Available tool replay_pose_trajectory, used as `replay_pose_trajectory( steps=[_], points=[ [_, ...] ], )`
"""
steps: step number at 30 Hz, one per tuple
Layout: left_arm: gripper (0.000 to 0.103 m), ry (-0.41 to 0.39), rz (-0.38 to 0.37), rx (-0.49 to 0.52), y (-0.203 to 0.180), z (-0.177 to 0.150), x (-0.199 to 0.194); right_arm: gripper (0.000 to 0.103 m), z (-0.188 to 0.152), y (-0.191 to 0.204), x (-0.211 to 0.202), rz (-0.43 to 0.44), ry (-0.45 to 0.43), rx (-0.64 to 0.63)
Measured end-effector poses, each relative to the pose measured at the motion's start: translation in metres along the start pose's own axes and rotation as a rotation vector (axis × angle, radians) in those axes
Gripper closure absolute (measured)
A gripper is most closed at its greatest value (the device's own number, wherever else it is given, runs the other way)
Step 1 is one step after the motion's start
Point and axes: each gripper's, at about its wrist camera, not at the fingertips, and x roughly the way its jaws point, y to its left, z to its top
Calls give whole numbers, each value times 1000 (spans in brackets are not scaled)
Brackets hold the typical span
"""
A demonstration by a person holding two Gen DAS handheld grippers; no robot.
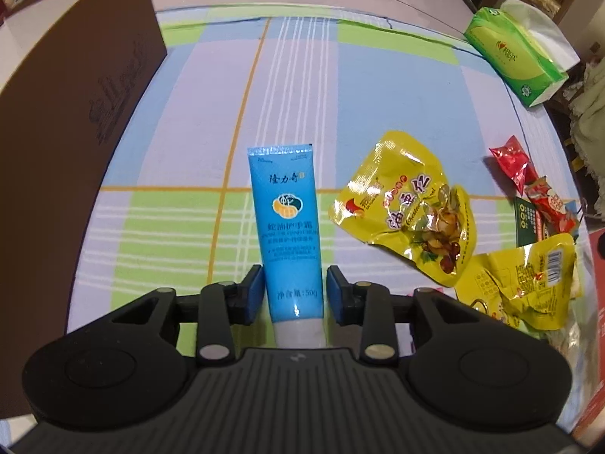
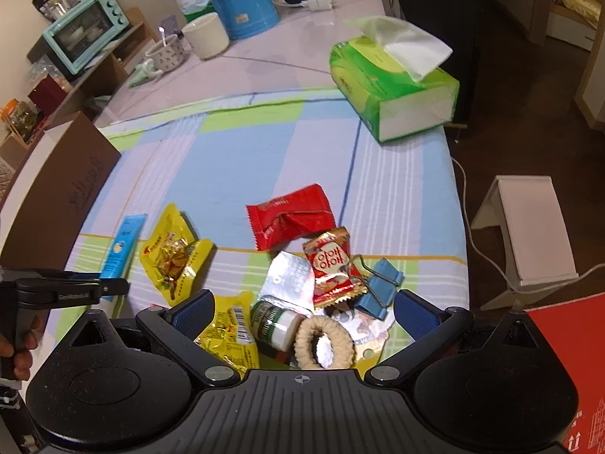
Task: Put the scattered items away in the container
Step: 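Reach the left tool to the blue tube while the right tool reaches the pink clip, then close the left tool on the blue tube while the right tool grasps the pink clip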
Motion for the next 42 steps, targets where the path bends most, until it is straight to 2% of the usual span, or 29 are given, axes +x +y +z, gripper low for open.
replay_pose_trajectory(
  steps=[3, 8, 9, 10, 16, 17, 18, 19, 26, 28, 30, 31, 32, 37, 42],
  points=[
    [77, -1, -14, -5, 3, -6, -4, 0, -3, 5, -4, 32, -24, -8],
    [77, -16, 2, 3, 11, -23, -24, 0, -9, 33, -6, 145, -47, -88],
    [77, -19, 3, 0, 13, -27, -28, 15, -10, 40, -5, 169, -48, -112],
    [77, -22, 4, -4, 15, -30, -32, 35, -11, 47, -2, 198, -39, -132],
    [77, -41, 15, -37, 24, -46, -52, 37, -17, 72, 34, 313, 76, -127],
    [77, -45, 18, -42, 25, -49, -55, 40, -17, 74, 40, 328, 90, -113],
    [77, -49, 21, -46, 26, -51, -58, 53, -17, 75, 46, 344, 105, -100],
    [77, -53, 23, -50, 27, -52, -60, 60, -17, 76, 52, 353, 118, -83],
    [77, -81, 40, -81, 30, -61, -76, 61, -16, 71, 78, 365, 182, 22],
    [77, -86, 46, -89, 31, -63, -80, 87, -17, 66, 84, 386, 202, 52],
    [77, -91, 50, -93, 30, -65, -82, 88, -18, 61, 89, 403, 215, 94],
    [77, -93, 52, -94, 30, -65, -83, 99, -18, 60, 89, 410, 215, 106],
    [77, -96, 54, -95, 29, -66, -85, 103, -18, 59, 88, 418, 210, 110],
    [77, -118, 65, -94, 25, -71, -96, 103, -18, 57, 76, 464, 185, 122],
    [77, -155, 83, -91, 21, -76, -116, 103, -12, 56, 55, 568, 140, 154]
  ],
)
